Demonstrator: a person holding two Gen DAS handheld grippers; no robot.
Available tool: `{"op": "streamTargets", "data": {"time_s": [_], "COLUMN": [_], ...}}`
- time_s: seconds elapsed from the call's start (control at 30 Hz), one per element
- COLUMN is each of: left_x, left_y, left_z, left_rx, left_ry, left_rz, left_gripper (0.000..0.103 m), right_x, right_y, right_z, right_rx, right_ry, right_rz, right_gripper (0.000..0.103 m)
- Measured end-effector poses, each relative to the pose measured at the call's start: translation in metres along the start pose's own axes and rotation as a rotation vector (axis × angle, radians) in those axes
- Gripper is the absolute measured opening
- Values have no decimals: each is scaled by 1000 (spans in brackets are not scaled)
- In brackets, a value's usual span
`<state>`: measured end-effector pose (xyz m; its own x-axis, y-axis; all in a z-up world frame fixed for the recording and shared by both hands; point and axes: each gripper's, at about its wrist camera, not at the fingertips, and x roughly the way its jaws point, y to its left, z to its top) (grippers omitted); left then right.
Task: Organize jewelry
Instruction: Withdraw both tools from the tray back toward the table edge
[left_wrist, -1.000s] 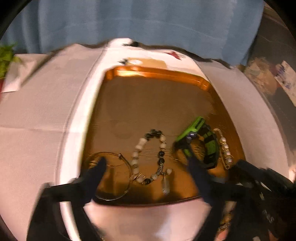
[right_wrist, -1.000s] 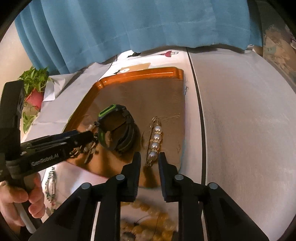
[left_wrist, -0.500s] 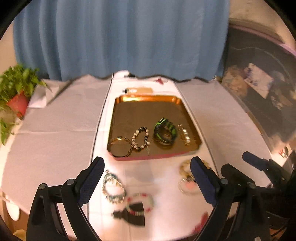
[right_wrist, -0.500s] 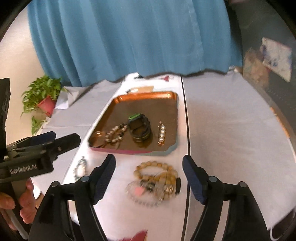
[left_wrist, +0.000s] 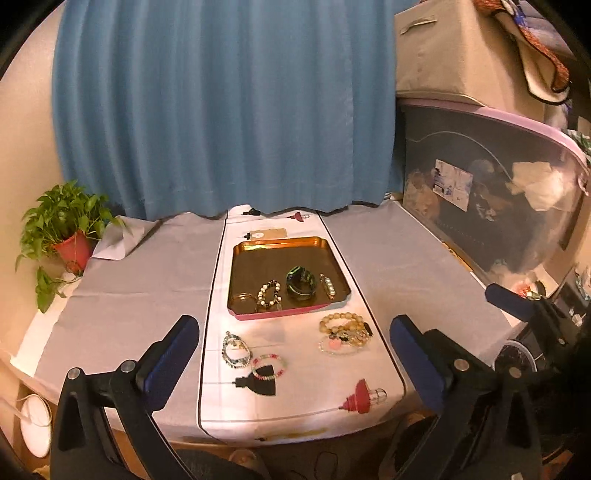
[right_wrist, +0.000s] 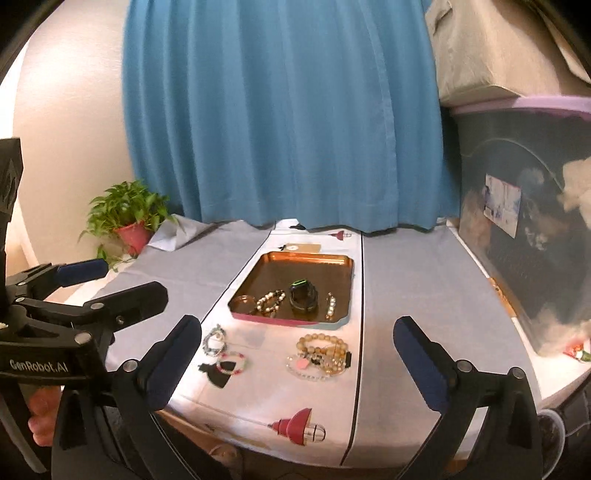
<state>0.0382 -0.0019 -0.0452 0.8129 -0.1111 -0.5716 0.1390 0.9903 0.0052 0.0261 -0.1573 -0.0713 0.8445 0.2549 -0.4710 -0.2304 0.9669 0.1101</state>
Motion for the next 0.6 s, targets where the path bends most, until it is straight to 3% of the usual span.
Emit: {"op": "streamTargets", "data": {"time_s": [0.1,0.43,0.6], "left_x": [-9,-3,30], "left_y": [-4,-10,-12], "left_z": [-8,-41,-57], "left_rx": [-1,-25,-11], "left_ry": [-18,-35,54], "left_rz": [-45,-50,-54], "left_gripper": [103,103,103], "right_x": [-11,-10,13], "right_y": [-3,-3,-10], "right_z": [-7,-34,-58], "right_rx": [23,2,-3], "right_ry": [-9,12,62], "right_rz": [16,0,-13], "right_gripper": [103,103,102]}}
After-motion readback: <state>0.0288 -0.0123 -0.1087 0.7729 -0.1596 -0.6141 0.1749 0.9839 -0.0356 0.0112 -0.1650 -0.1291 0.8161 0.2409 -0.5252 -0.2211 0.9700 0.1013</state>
